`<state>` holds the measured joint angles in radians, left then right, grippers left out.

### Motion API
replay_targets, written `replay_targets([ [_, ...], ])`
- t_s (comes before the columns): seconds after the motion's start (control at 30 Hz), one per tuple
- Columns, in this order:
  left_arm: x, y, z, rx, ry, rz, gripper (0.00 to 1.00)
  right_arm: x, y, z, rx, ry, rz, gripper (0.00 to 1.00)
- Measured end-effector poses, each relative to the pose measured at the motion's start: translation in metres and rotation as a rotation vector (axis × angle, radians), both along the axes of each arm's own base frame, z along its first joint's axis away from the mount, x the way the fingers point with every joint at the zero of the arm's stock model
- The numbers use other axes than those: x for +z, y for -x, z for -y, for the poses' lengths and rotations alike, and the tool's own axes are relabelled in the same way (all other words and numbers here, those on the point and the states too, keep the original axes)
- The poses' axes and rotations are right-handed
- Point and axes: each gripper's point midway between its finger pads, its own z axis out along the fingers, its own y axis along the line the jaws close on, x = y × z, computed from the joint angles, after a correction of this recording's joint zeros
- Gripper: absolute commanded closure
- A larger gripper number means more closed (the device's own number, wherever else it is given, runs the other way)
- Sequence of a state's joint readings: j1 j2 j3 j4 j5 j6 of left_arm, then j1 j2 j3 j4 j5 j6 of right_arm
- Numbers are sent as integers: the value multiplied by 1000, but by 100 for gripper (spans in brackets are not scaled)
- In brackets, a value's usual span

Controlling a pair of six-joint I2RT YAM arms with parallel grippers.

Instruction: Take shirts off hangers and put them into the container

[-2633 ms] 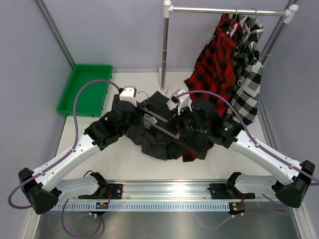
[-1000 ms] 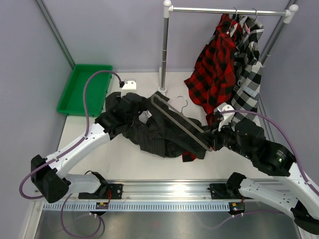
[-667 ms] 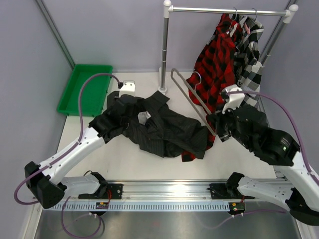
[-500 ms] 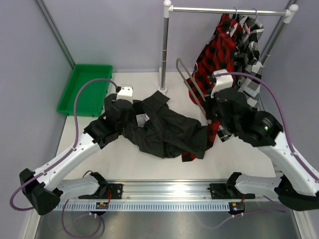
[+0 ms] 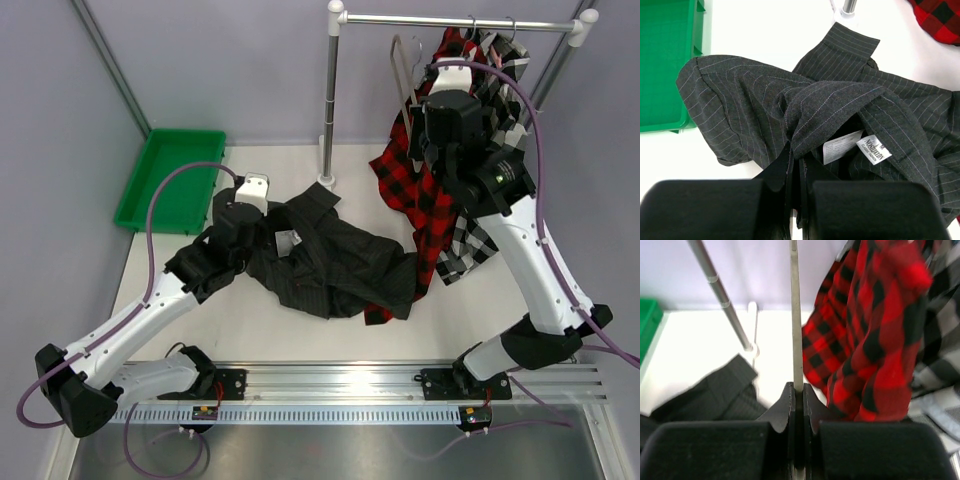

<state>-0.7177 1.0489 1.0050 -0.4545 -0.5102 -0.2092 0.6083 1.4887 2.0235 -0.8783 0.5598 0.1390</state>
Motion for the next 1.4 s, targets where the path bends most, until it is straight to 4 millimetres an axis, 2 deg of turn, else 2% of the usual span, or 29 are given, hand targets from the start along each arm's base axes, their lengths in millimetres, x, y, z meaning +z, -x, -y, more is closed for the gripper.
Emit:
replay_targets([
  [0.2,-1,1,2,-12,5,-6,100,33,-37,11,-49,-11,98,100],
  [0.3,-2,1,3,-17,7,-9,100,36,-56,14,-62,-7,112,100],
  [0.4,-3,1,5,-23,12,-15,100,31,-78,13,-70,-2,116,100],
  [0.57,-5,2,8,-34,18,-25,100,1,-111,6,-62,18,72,100],
  [0.67,-7,2,9,-36,16,-33,100,-12,-124,3,-57,22,53,100],
  [0.73,-9,2,10,-38,15,-40,100,-13,-127,1,-51,15,59,100],
  [0.8,-10,3,11,-42,17,-44,100,-14,-128,1,-50,7,63,94],
  [0.83,-10,3,11,-44,18,-46,100,-15,-128,0,-47,1,63,88],
  [0.87,-10,3,11,-46,20,-47,100,-17,-128,-1,-46,-5,62,72],
  [0.97,-11,4,14,-58,25,-53,100,-30,-120,-2,-27,-17,36,50],
  [1.0,-11,4,15,-62,27,-55,99,-34,-116,-2,-17,-21,24,36],
  [1.1,-14,5,19,-78,35,-67,97,-43,-101,-1,8,-31,-1,15],
  [1.2,-20,6,25,-106,39,-92,96,-37,-79,3,36,-53,4,6],
  [1.27,-24,7,30,-128,44,-109,96,-27,-59,6,64,-79,26,4],
  [1.4,-29,10,41,-171,65,-139,95,-3,-5,20,116,-147,96,3],
])
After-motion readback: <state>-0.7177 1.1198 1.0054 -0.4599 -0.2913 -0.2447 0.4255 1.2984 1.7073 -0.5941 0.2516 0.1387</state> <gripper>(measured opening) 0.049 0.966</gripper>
